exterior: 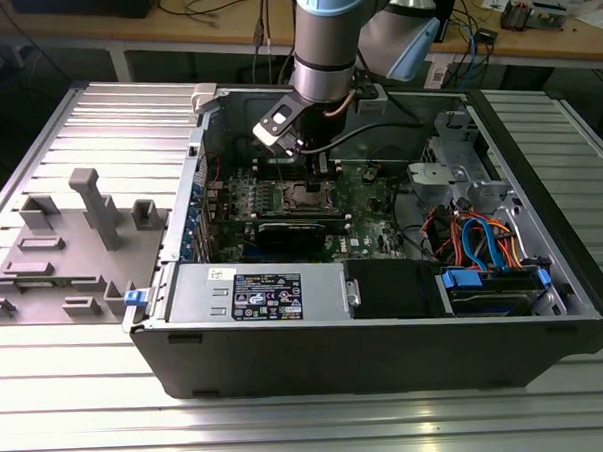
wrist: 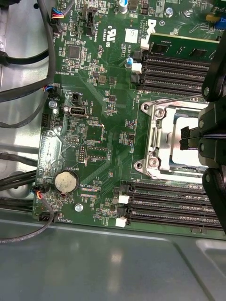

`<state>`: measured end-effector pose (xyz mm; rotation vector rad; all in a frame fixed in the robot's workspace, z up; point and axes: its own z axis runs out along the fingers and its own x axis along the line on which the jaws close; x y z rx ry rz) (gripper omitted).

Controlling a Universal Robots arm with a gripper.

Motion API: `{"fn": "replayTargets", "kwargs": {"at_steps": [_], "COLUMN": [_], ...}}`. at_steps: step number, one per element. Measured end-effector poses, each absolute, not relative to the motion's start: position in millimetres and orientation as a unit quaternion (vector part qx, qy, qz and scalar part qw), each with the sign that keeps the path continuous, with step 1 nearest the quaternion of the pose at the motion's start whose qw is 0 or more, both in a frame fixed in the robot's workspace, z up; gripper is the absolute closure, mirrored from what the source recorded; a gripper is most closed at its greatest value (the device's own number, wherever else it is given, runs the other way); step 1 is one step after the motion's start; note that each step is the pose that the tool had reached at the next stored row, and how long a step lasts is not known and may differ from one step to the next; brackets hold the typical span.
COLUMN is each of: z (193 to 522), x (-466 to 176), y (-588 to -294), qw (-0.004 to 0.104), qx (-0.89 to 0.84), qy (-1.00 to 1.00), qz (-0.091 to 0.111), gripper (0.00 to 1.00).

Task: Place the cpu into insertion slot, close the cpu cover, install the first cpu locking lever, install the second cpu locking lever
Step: 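Install the first cpu locking lever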

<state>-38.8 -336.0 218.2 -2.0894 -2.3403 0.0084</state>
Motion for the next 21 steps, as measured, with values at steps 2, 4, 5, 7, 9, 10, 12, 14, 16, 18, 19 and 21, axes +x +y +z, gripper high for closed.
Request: {"fn": "replayTargets", "kwargs": {"at_steps": [2, 4, 5, 7, 9, 10, 12, 14, 16, 18, 19, 21], "z": [218.7, 218.9, 219.0, 219.5, 220.1, 220.4, 221.4, 222.2, 222.9, 223.9, 224.9, 225.8], "x": [-38.8, -38.8, -38.8, -38.8, -38.8, -38.8, -38.8, -38.8, -38.8, -38.8, -38.8, -38.8], "y": [-336.0, -336.0, -336.0, -336.0, -336.0, -336.0, -336.0, -336.0, -336.0, -336.0, -336.0, -336.0], "qw": [0.002, 0.002, 0.002, 0.002, 0.002, 0.002, 0.002, 0.002, 0.002, 0.002, 0.002, 0.002], "qx": [-0.666, -0.666, -0.666, -0.666, -0.666, -0.666, -0.666, -0.666, -0.666, -0.666, -0.666, -0.666], "qy": [-0.746, -0.746, -0.746, -0.746, -0.746, -0.746, -0.746, -0.746, -0.746, -0.746, -0.746, -0.746], "qz": [0.003, 0.003, 0.003, 0.003, 0.003, 0.003, 0.003, 0.003, 0.003, 0.003, 0.003, 0.003], "gripper": [0.89, 0.89, 0.89, 0.89, 0.89, 0.89, 0.89, 0.89, 0.89, 0.89, 0.89, 0.89]}}
